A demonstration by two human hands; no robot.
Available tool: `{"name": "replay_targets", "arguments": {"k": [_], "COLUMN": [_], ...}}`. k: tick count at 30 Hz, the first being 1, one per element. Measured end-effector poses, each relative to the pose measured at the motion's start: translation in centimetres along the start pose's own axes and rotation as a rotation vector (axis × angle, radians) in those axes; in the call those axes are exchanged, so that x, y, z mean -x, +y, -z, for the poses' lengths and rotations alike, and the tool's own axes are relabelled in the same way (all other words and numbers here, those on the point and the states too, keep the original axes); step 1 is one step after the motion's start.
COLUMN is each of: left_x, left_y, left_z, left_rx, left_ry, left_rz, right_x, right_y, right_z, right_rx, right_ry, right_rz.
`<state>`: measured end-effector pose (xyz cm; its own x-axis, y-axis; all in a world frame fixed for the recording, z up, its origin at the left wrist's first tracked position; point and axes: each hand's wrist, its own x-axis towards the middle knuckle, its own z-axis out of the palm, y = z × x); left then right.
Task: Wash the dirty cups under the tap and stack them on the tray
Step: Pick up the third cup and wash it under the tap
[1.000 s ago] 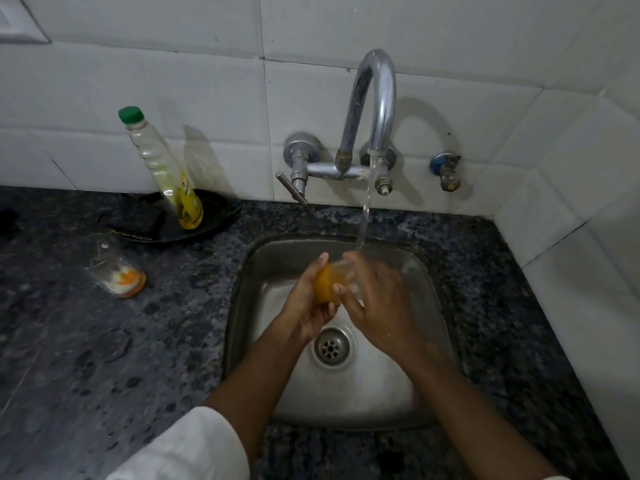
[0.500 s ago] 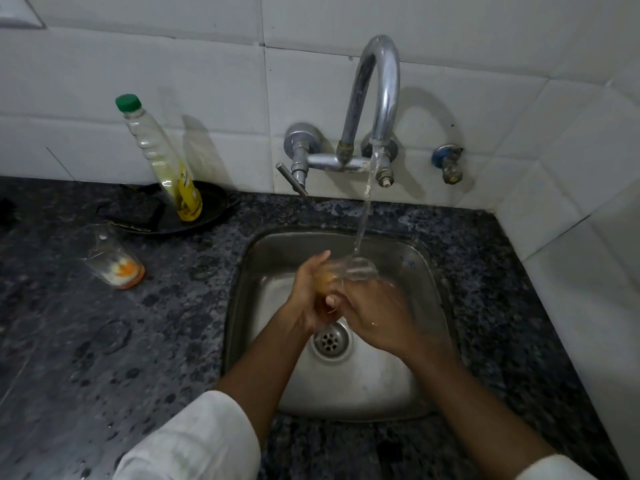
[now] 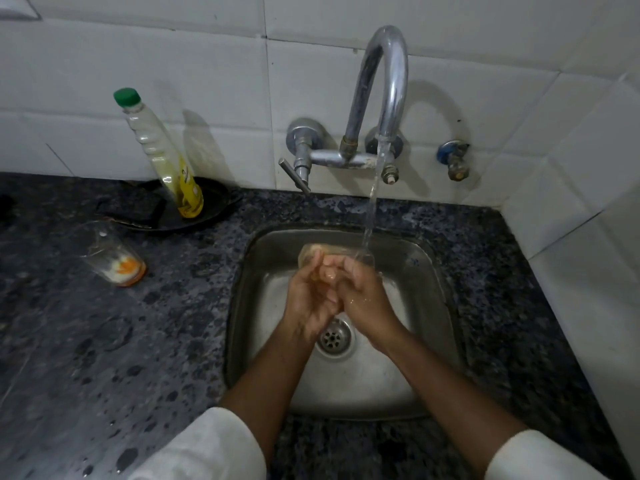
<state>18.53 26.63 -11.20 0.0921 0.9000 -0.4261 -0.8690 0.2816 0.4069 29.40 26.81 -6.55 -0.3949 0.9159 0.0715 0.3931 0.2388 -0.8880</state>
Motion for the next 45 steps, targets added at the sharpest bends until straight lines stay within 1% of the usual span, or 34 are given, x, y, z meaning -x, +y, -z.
{"name": "replay_targets", "arguments": {"k": [1,2,3,4,5,7,9,10,11,12,13,15,16,17,18,19,20,21,22,23,24,25,27,28,29,30,32,33,35,37,39,41,42,45], "left_x": [0.1,0.0,-0.1,-0.1,0.1,0.2,0.3,0.5,0.4,0.4,0.4,0.6,0.7,0.5,0.4,0.0,-0.1,-0.2,-0.3,-0.3,-0.1,0.0,0.7,1.1,1.6,1.9,2.5,2.8,3.3,3.3,2.9,2.5,2.3,1.6], "left_y": [0.4,0.8,1.1,1.1,1.0,0.8,0.6,0.8,0.7,0.4,-0.2,-1.0,-1.1,-1.0,-0.6,-0.2,0.2,0.4,0.4,0.2,0.1,-0.2,-1.1,-1.5,-2.0,-2.3,-2.6,-2.6,-2.4,-2.4,-2.0,-1.3,-0.9,-0.3], "left_z": [0.2,0.4,0.4,0.2,0.0,-0.1,0.1,0.3,0.5,0.8,1.0,0.8,0.4,0.1,-0.4,-0.7,-1.2,-1.5,-1.5,-1.5,-1.7,-1.7,-1.9,-1.8,-1.7,-1.5,-0.8,-0.8,-0.9,-1.2,-1.2,-1.3,-1.7,-2.8], "left_rx": [-0.038,-0.108,-0.185,-0.236,-0.236,-0.173,-0.062,-0.014,0.015,0.054,0.070,0.042,0.031,0.018,-0.018,-0.074,-0.145,-0.194,-0.223,-0.233,-0.230,-0.226,-0.257,-0.307,-0.387,-0.507,-0.804,-0.935,-1.100,-1.198,-1.230,-1.170,-1.086,-0.710], "left_ry": [-0.016,-0.021,0.026,0.077,0.106,0.114,0.082,0.045,0.024,0.012,-0.002,-0.029,-0.030,-0.013,0.026,0.074,0.132,0.190,0.231,0.251,0.256,0.269,0.332,0.367,0.384,0.379,0.327,0.285,0.182,0.105,0.068,0.057,0.064,0.126], "left_rz": [-0.005,0.023,0.068,0.097,0.127,0.183,0.158,0.132,0.093,0.054,0.026,-0.022,-0.019,0.007,0.042,0.086,0.126,0.155,0.180,0.190,0.187,0.163,0.020,-0.086,-0.201,-0.307,-0.521,-0.614,-0.753,-0.830,-0.854,-0.812,-0.752,-0.470], "right_x": [0.3,0.4,0.3,0.1,0.0,0.4,0.8,1.0,1.0,0.8,0.3,0.1,0.3,0.6,1.0,1.3,1.4,1.3,1.3,1.3,1.5,1.9,2.4,2.6,2.8,3.0,3.2,3.2,3.1,2.8,2.2,1.7,1.5,1.2], "right_y": [0.4,0.7,1.1,1.2,0.9,-0.4,-0.6,-0.5,-0.5,-0.7,-1.0,-1.6,-1.7,-1.3,-0.4,0.9,2.2,3.2,3.8,4.6,4.7,4.5,4.1,4.0,4.0,4.1,3.8,3.7,3.6,3.5,3.4,3.2,2.8,1.9], "right_z": [0.4,1.0,1.8,2.4,2.4,0.9,-0.3,-0.6,-0.6,-0.2,0.0,-0.3,-0.7,-1.0,-1.0,-0.5,0.1,0.8,1.4,1.3,0.9,0.3,-1.3,-1.9,-2.3,-2.6,-2.8,-3.0,-3.6,-3.9,-3.8,-3.2,-2.8,-1.6], "right_rx": [0.191,0.457,0.748,0.852,0.861,0.847,0.825,0.807,0.722,0.547,0.248,-0.502,-0.730,-0.768,-0.619,-0.311,0.078,0.392,0.542,0.526,0.389,0.144,-0.517,-0.817,-1.054,-1.232,-1.445,-1.501,-1.578,-1.631,-1.629,-1.535,-1.457,-1.158], "right_ry": [-0.091,-0.233,-0.361,-0.416,-0.396,-0.275,-0.171,-0.144,-0.140,-0.107,-0.047,0.030,0.043,0.031,-0.011,-0.099,-0.229,-0.342,-0.407,-0.397,-0.327,-0.202,0.093,0.195,0.260,0.309,0.374,0.402,0.459,0.493,0.510,0.507,0.502,0.390], "right_rz": [0.101,0.170,0.226,0.231,0.254,0.295,0.278,0.226,0.151,0.032,-0.118,-0.383,-0.451,-0.451,-0.358,-0.185,0.006,0.131,0.177,0.176,0.172,0.085,-0.234,-0.383,-0.489,-0.558,-0.627,-0.641,-0.678,-0.678,-0.682,-0.696,-0.691,-0.519]}}
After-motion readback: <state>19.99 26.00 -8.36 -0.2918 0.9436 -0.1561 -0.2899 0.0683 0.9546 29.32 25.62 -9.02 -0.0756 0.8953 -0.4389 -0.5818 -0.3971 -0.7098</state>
